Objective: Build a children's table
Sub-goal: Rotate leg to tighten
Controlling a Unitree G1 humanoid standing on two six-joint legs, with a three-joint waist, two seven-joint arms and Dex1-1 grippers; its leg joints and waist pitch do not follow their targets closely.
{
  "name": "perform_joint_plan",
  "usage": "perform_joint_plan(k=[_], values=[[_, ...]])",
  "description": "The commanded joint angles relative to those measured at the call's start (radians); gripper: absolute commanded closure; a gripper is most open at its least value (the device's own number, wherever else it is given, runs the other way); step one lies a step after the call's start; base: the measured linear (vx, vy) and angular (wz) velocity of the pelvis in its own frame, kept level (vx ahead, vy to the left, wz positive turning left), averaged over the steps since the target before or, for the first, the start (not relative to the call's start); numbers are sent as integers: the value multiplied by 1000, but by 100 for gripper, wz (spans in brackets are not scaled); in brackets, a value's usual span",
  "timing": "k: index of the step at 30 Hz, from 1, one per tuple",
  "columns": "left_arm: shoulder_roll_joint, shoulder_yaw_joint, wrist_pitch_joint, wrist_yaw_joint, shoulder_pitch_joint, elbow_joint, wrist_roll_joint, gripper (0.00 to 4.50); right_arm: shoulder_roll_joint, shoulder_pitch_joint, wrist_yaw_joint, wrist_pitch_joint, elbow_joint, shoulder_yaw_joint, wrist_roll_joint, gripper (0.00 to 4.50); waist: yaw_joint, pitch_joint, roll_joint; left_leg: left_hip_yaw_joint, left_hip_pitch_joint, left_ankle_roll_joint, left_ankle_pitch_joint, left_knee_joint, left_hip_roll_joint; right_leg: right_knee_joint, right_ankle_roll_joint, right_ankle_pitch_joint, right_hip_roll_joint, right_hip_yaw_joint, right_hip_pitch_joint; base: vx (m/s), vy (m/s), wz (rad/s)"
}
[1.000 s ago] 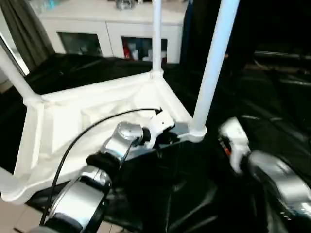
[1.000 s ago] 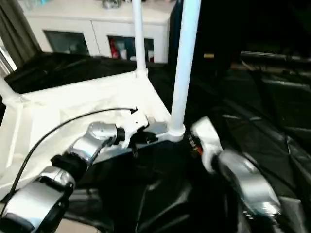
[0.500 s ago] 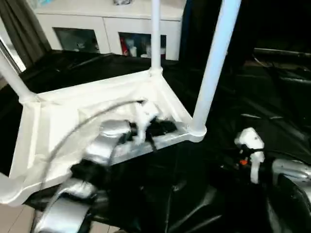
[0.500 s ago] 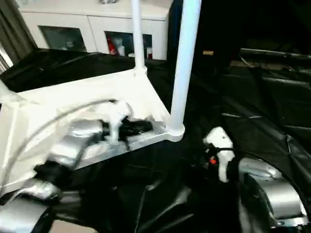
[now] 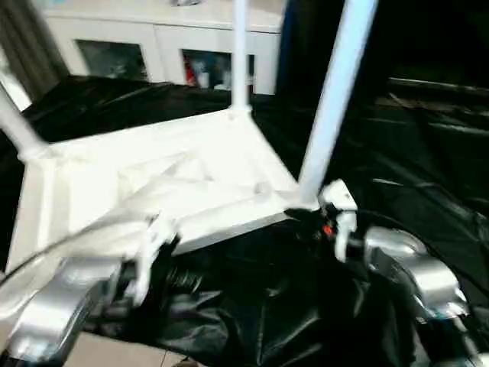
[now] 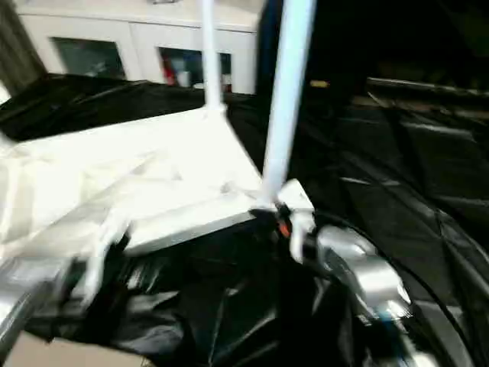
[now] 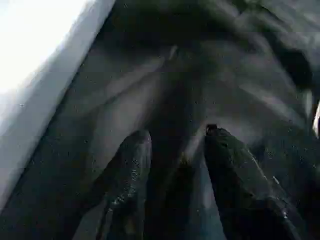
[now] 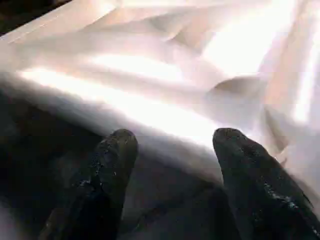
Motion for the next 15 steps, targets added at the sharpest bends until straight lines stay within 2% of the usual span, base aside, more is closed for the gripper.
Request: perform_joint_plan(k=[1, 2, 3, 4, 5, 6, 7, 8, 9, 10, 11, 12, 13, 15], values=[[16, 54, -8, 17, 45, -45, -5, 217, 14, -51, -86, -45, 108, -40, -33, 174, -2, -53, 3, 5, 14, 5, -233, -70, 15, -70, -189, -251, -42, 34, 38, 0, 0, 0], [17, 58, -9, 18, 51, -48, -7, 217, 16, -58, -95, -51, 121, -43, -36, 174, -1, -52, 4, 5, 11, 3, -235, -72, 14, -72, -186, -249, -39, 34, 41, 0, 0, 0], [17, 74, -12, 26, 75, -60, -10, 213, 24, -83, -134, -69, 170, -57, -48, 174, 2, -51, -4, 5, 13, -3, -241, -73, 15, -72, -184, -238, -38, 34, 40, 0, 0, 0], [25, 119, -7, 45, 150, -105, -31, 199, 47, -168, -257, -136, 329, -119, -52, 174, 4, -52, -4, 3, 12, -11, -254, -74, 17, -65, -193, -242, -44, 33, 39, 0, 0, 0], [27, 142, -12, 50, 189, -121, -36, 187, 57, -210, -331, -163, 406, -155, -47, 174, -3, -51, -4, 2, 9, -15, -262, -74, 16, -65, -201, -246, -46, 35, 38, 0, 0, 0], [31, 155, -10, 55, 214, -136, -44, 178, 63, -237, -377, -183, 458, -178, -43, 174, -5, -48, -5, 2, 8, -24, -282, -76, 13, -68, -194, -279, -43, 34, 39, 0, 0, 0], [37, 177, -15, 51, 255, -153, -49, 173, 66, -266, -422, -219, 519, -206, -32, 174, -4, -45, -4, 7, 19, -27, -312, -71, 14, -73, -184, -295, -40, 37, 27, 0, 0, 0], [40, 199, -18, 47, 295, -173, -54, 159, 67, -291, -456, -256, 576, -226, -26, 174, -5, -45, -4, 8, 22, -26, -324, -69, 13, -72, -182, -297, -37, 37, 25, 0, 0, 0], [40, 209, -20, 46, 311, -181, -57, 144, 66, -301, -468, -272, 599, -229, -29, 174, -3, -45, -6, 6, 16, -22, -329, -70, 12, -70, -174, -292, -37, 37, 29, 0, 0, 0], [37, 238, -31, 43, 351, -193, -65, 135, 61, -318, -492, -310, 644, -222, -49, 174, 8, -44, -10, 10, 25, -12, -334, -69, 13, -77, -157, -291, -32, 37, 23, 0, 0, 0], [37, 242, -33, 42, 355, -194, -66, 131, 61, -320, -494, -315, 650, -220, -52, 174, 6, -43, -10, 11, 22, -13, -330, -67, 13, -70, -166, -274, -33, 39, 22, 0, 0, 0], [36, 250, -35, 41, 365, -196, -69, 125, 60, -323, -497, -325, 660, -216, -57, 174, 3, -44, -10, 7, 7, -11, -312, -70, 9, -67, -163, -257, -33, 37, 36, 0, 0, 0], [38, 283, -44, 27, 401, -201, -75, 113, 59, -325, -499, -346, 667, -200, -74, 174, 2, -44, -17, 7, 5, -6, -298, -68, 10, -66, -157, -247, -35, 37, 37, 0, 0, 0], [46, 357, -62, -8, 481, -214, -90, 90, 71, -324, -453, -372, 670, -178, -81, 174, -7, -44, -23, 5, -3, 4, -284, -70, 10, -65, -155, -239, -37, 37, 44, 0, 0, 0]])
